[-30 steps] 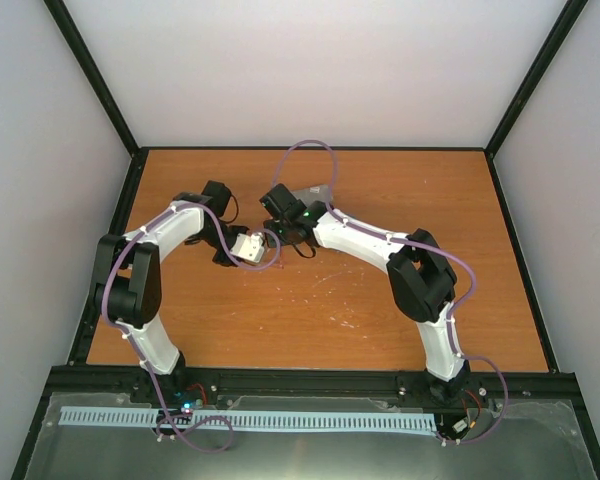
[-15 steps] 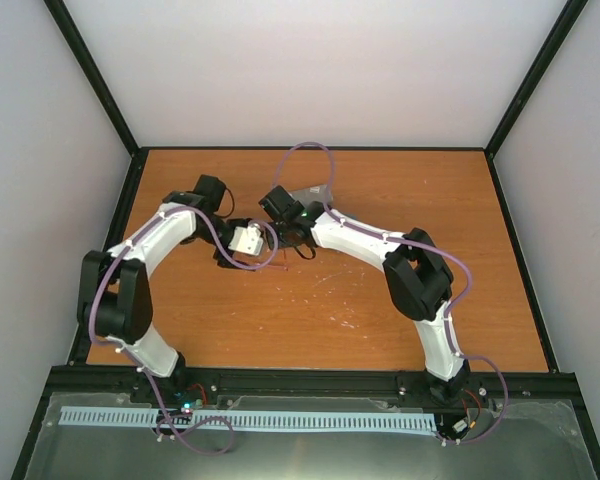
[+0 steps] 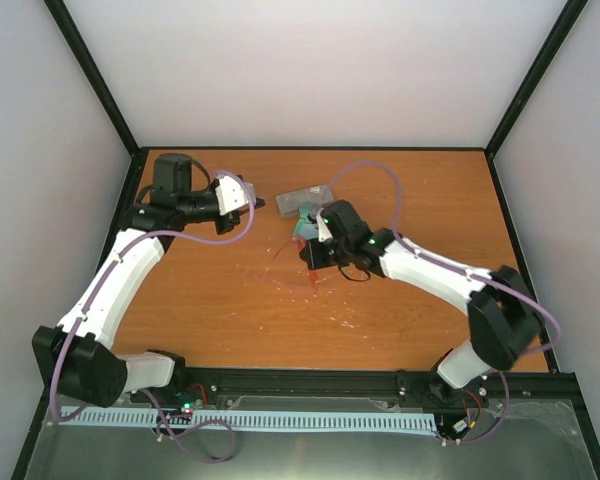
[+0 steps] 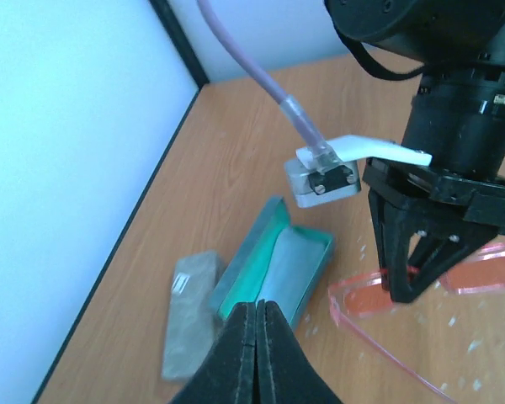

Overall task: Organize the sunglasses
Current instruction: Pick up the sunglasses from the center of the board, then fold the sunglasses.

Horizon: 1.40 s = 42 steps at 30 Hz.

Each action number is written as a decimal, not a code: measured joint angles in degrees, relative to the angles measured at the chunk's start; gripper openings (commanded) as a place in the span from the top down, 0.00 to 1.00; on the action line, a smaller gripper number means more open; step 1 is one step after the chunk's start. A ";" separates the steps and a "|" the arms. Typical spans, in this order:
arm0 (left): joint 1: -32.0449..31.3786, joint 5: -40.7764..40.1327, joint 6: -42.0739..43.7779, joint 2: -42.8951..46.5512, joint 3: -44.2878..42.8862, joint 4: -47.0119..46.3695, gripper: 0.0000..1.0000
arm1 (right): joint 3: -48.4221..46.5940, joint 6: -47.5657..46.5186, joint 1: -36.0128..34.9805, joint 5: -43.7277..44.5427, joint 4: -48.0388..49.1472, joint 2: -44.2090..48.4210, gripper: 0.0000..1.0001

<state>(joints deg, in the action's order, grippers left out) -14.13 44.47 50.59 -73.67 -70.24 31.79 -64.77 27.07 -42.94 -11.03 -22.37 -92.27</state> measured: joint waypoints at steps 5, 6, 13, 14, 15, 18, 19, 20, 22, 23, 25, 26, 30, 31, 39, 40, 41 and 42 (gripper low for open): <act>-0.09 6.69 -8.83 3.45 4.48 -5.38 0.95 | 10.03 1.84 0.11 -10.69 9.51 9.77 0.97; -0.13 7.78 -9.79 3.67 4.98 -5.86 0.95 | 11.17 2.40 0.11 -12.13 10.97 10.45 0.97; -0.31 13.90 -14.32 3.76 6.99 -8.55 0.94 | 14.05 6.05 0.11 -21.11 20.15 11.76 0.97; -0.35 14.53 -14.78 3.76 7.28 -8.90 0.94 | 14.05 6.49 0.11 -21.97 21.24 11.93 0.97; -0.42 15.26 -15.26 3.76 7.56 -9.31 0.94 | 14.05 6.86 0.11 -22.86 22.36 12.26 0.97; -1.25 16.37 -16.37 3.76 8.57 -10.47 0.94 | 14.03 7.69 0.11 -24.44 24.50 12.90 0.97; -1.77 16.52 -16.65 3.76 9.05 -10.86 0.94 | 14.01 8.02 0.11 -24.90 25.31 12.98 0.97; -2.51 16.63 -16.87 3.76 9.66 -11.19 0.94 | 13.86 8.35 0.11 -25.14 25.75 12.98 0.97; -3.91 16.65 -17.25 3.76 10.73 -11.63 0.94 | 13.46 8.85 0.11 -25.44 26.47 12.98 0.97; -4.52 16.68 -17.40 3.76 11.28 -11.80 0.94 | 13.27 9.07 0.11 -25.51 26.86 12.98 0.97; -5.53 16.63 -17.92 3.76 12.46 -12.59 0.94 | 12.66 9.75 0.11 -25.64 27.87 12.98 0.97; -5.81 16.65 -18.18 3.76 13.00 -13.05 0.94 | 12.37 10.01 0.11 -25.70 28.44 12.98 0.97; -6.19 17.16 -19.30 3.78 14.99 -15.30 0.93 | 11.85 11.63 0.11 -25.44 30.32 13.16 0.97; -6.29 17.33 -19.52 3.82 15.34 -15.89 0.93 | 11.85 12.02 0.20 -25.44 30.49 13.16 0.97; -6.54 12.46 -20.76 4.79 16.46 -18.64 1.00 | 10.93 11.26 0.37 -22.05 26.91 13.84 0.97; -6.25 10.51 -21.16 4.90 16.41 -19.06 1.00 | 10.93 10.80 0.59 -21.20 25.62 14.36 0.97; -5.73 8.90 -21.84 4.94 16.39 -19.52 0.99 | 10.93 10.29 0.83 -20.33 24.04 15.10 0.97; -5.22 7.72 -22.58 4.96 16.39 -19.98 1.00 | 10.97 9.84 1.20 -19.50 22.64 16.00 0.97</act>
<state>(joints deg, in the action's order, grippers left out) -19.35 52.18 28.01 -68.71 -53.84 11.81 -53.80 36.91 -41.74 -30.52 0.27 -76.27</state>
